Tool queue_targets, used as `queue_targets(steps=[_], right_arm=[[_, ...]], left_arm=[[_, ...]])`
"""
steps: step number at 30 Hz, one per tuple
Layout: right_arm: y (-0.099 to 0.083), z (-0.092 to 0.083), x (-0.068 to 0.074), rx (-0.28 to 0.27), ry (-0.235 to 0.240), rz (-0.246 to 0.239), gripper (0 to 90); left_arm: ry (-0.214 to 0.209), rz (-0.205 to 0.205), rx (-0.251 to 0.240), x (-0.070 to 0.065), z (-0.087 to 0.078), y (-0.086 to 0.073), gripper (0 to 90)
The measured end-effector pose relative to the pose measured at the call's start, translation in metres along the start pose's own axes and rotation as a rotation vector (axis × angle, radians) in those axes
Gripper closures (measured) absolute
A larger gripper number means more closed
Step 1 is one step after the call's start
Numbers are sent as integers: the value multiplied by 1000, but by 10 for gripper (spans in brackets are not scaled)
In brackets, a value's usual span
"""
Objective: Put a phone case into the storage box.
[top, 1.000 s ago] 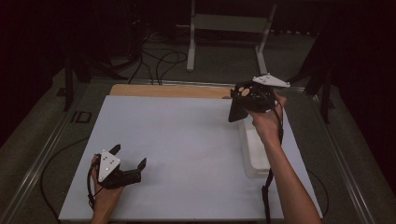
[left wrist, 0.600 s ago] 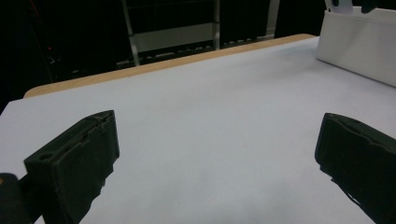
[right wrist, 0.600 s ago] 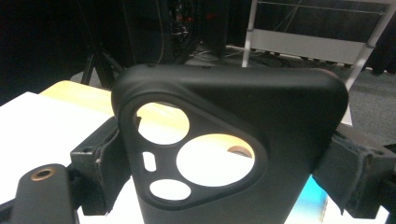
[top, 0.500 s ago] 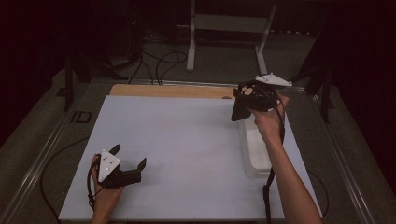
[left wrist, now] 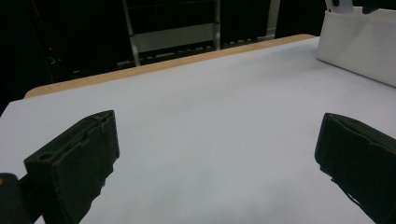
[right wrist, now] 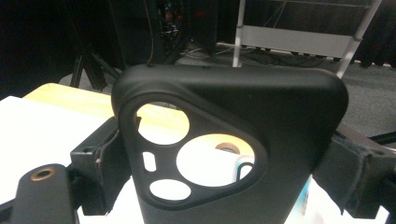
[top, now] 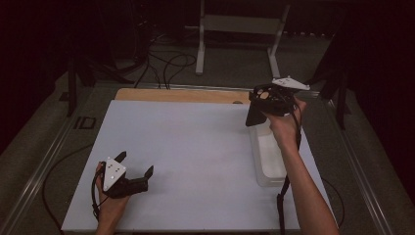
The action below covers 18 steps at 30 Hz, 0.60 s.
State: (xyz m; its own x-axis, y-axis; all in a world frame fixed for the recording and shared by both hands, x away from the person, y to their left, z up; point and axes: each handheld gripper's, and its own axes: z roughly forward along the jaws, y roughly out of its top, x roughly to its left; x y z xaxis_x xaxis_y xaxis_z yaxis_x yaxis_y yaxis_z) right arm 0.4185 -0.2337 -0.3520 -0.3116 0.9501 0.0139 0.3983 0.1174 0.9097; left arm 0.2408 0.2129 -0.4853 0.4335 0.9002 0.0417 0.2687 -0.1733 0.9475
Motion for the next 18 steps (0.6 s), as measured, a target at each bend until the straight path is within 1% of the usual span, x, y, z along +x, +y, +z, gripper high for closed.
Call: queue_targets(steps=[18], right_arm=[[1, -1, -12, -3, -30, 17, 136]], left_arm=[[0, 0, 0, 0, 0, 0, 2]])
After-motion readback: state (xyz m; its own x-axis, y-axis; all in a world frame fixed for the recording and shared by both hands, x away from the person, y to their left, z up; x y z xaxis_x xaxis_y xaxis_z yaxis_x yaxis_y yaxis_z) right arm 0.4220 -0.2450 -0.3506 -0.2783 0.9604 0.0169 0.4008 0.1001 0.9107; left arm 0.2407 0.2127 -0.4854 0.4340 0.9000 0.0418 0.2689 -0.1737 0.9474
